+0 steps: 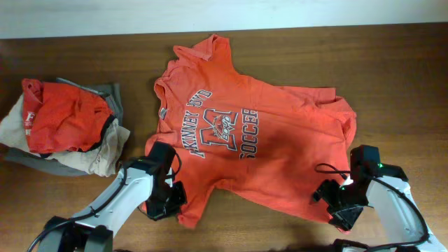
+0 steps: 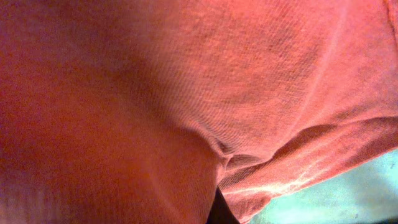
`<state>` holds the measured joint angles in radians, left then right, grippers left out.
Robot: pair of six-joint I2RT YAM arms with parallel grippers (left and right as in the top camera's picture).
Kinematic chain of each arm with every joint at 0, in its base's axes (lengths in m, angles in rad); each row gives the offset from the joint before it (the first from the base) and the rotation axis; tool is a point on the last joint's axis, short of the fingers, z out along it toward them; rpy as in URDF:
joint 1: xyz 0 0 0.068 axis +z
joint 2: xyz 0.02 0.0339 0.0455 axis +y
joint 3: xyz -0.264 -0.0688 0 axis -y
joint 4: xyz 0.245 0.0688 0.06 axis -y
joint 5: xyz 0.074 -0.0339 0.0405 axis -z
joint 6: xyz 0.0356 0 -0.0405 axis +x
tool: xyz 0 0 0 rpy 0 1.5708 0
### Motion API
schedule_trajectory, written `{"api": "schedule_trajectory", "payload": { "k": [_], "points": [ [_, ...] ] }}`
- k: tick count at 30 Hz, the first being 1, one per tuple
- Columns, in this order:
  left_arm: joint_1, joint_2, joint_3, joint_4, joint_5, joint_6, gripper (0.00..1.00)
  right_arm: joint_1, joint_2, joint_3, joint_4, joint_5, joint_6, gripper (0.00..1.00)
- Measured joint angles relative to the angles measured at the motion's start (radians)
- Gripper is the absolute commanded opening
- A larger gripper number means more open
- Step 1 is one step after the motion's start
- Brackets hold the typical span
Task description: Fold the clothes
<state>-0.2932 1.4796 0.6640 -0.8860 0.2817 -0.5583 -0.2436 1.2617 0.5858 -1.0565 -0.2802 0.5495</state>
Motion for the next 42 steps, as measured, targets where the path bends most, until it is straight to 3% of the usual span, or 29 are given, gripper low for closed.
{"api": "schedule_trajectory", "payload": {
  "k": [11,15,22,24,25,26,28,32,38,42],
  "points": [
    [-0.005,0.000,-0.001,-0.230,0.082,0.093,0.01,0.000,-0.002,0.023,0.142,-0.037,-0.069,0.76],
    [-0.040,-0.044,-0.001,-0.278,0.089,0.102,0.00,0.000,-0.023,0.135,0.148,-0.037,-0.117,0.87],
    [-0.120,-0.182,-0.001,-0.372,0.090,0.072,0.01,0.000,-0.027,0.290,0.277,-0.040,-0.143,0.87],
    [-0.135,-0.213,-0.001,-0.386,0.090,0.059,0.10,0.000,0.002,0.293,0.350,-0.040,-0.147,0.82],
    [-0.140,-0.227,-0.001,-0.393,0.090,0.053,0.29,0.000,0.024,0.294,0.388,-0.041,-0.148,0.79],
    [-0.142,-0.239,-0.001,-0.400,0.090,0.053,0.38,0.000,0.058,0.294,0.426,-0.040,-0.151,0.71],
    [-0.143,-0.254,-0.001,-0.409,0.089,0.040,0.45,0.000,0.135,0.295,0.501,-0.041,-0.152,0.54],
    [-0.143,-0.259,-0.002,-0.412,0.085,0.034,0.46,0.000,0.316,0.296,0.684,-0.045,-0.153,0.32],
    [-0.143,-0.259,0.019,-0.417,0.053,0.034,0.45,0.000,0.476,0.299,0.859,-0.066,-0.148,0.25],
    [-0.143,-0.259,0.135,-0.407,-0.008,0.034,0.50,0.000,0.544,0.303,0.967,-0.058,-0.147,0.22]
  ]
}}
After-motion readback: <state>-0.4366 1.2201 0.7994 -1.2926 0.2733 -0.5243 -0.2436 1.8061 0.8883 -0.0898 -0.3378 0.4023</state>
